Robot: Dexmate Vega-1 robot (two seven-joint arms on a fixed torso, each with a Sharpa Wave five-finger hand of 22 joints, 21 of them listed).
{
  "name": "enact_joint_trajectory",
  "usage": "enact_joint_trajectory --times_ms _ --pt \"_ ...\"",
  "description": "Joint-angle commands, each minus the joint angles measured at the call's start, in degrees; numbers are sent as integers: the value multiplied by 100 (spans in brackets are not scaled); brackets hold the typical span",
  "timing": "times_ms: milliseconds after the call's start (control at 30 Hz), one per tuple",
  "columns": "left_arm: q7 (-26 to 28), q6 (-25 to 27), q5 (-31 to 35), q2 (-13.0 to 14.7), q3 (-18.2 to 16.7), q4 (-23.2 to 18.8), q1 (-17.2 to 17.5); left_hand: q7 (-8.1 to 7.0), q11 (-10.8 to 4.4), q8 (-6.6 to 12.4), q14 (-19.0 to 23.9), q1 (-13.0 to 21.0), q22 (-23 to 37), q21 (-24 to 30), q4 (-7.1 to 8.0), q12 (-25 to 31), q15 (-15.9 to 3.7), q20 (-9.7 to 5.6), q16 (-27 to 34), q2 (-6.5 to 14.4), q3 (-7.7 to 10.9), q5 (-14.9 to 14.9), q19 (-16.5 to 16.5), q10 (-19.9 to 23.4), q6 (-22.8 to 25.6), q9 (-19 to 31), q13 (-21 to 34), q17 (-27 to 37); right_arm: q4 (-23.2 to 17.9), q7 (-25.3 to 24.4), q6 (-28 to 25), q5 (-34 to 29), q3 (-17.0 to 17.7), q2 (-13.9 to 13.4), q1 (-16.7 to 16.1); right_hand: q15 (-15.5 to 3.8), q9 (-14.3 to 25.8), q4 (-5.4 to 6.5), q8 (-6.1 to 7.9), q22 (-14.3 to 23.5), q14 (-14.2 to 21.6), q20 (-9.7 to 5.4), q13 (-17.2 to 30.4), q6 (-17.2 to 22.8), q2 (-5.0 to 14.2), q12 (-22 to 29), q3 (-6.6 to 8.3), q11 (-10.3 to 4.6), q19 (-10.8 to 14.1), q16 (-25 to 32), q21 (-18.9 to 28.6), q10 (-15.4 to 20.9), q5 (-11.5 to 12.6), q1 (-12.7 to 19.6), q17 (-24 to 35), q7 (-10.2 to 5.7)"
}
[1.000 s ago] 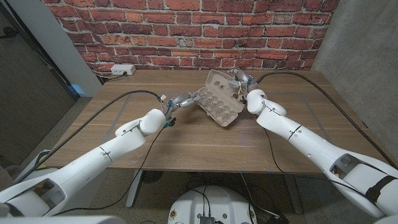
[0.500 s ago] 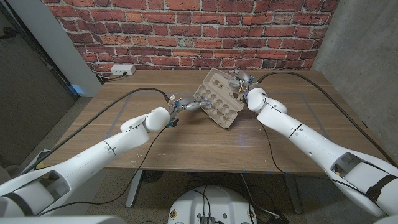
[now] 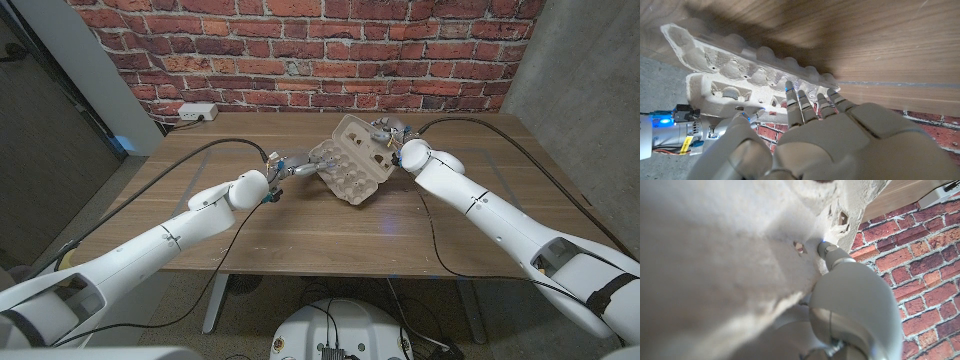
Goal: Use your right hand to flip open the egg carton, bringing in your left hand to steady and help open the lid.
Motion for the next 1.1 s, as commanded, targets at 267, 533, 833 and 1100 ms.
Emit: enact_joint_trajectory --times_ms 267,533,833,1100 --pt "212 -367 -180 394 -443 -104 316 13 22 38 32 12 24 -25 45 -19 -474 -153 -14 -52 -11 36 34 43 40 19 13 19 0 87 -487 724 -129 45 96 -946 9 -7 79 27 -19 -32 -143 254 -18 -174 -117 -363 7 74 34 309 -102 -23 26 -59" --pt "212 -641 -293 506 -565 13 397 30 3 42 30 2 24 -28 50 -30 -467 -154 -22 -57 -21 37 35 39 48 18 14 19 -250 -169 -687 803 -167 63 3 -953 8 -17 71 27 -18 -41 -187 259 -22 -224 -141 -366 8 79 37 309 -130 -21 19 -59" --pt "261 -899 -384 580 -687 56 506 19 1 37 24 -6 24 -31 54 -41 -464 -151 -31 -62 -30 38 36 34 35 17 14 19 -376 -412 -741 866 -183 87 -82 -926 9 -17 39 29 -75 -48 -256 216 -13 -312 -159 -373 -13 39 35 289 -166 -29 -13 -72" --pt "498 -1107 -405 539 -810 117 608 7 33 22 13 -12 23 -36 57 -64 -460 -150 -41 -64 -39 40 34 4 -8 16 15 19 -439 -542 -570 914 -163 93 -150 -824 14 243 -83 35 -245 25 -380 -16 -102 -608 -411 -342 -105 -73 13 56 -318 -535 -95 -46"
